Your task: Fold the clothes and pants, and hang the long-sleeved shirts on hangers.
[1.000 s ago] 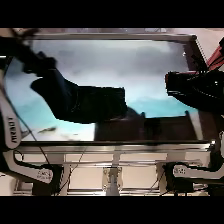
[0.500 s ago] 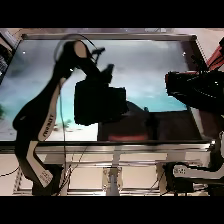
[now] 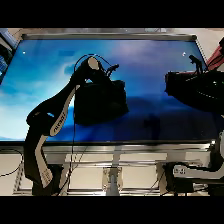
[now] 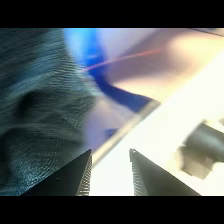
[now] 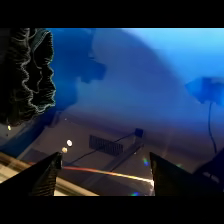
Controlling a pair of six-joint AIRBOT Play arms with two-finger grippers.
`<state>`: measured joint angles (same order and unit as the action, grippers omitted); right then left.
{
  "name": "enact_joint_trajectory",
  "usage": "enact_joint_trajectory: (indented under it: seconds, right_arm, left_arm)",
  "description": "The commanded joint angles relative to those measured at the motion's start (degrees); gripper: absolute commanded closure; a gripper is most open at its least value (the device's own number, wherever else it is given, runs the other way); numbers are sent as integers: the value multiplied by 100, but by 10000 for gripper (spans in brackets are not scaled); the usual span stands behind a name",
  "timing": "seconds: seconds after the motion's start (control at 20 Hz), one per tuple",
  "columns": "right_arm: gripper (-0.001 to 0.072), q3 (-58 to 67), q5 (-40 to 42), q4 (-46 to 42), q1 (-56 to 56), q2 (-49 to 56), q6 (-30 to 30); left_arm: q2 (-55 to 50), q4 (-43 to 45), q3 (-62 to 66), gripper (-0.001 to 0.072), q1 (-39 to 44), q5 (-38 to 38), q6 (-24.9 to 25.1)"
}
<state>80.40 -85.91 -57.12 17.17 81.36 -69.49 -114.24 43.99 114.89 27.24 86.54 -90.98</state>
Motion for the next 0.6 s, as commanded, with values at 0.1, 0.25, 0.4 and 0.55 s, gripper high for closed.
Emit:
enact_joint_trajectory:
  seconds: [0.1,0.25,0.4,0.55]
  right_arm:
    - [97,-173,525,50,-774,13,107]
    - [98,-188,1014,52,-1305,22,131]
    - [98,-188,1248,116,-1757,256,251]
    - [98,-181,1690,599,-2269,780,472]
  left_arm:
    - [-28,-1235,-13,404,-96,162,461]
    - [197,-1198,-11,404,-396,170,734]
    - [804,273,-11,404,-1040,225,540]
    - [1513,3491,-13,404,-1434,1032,249]
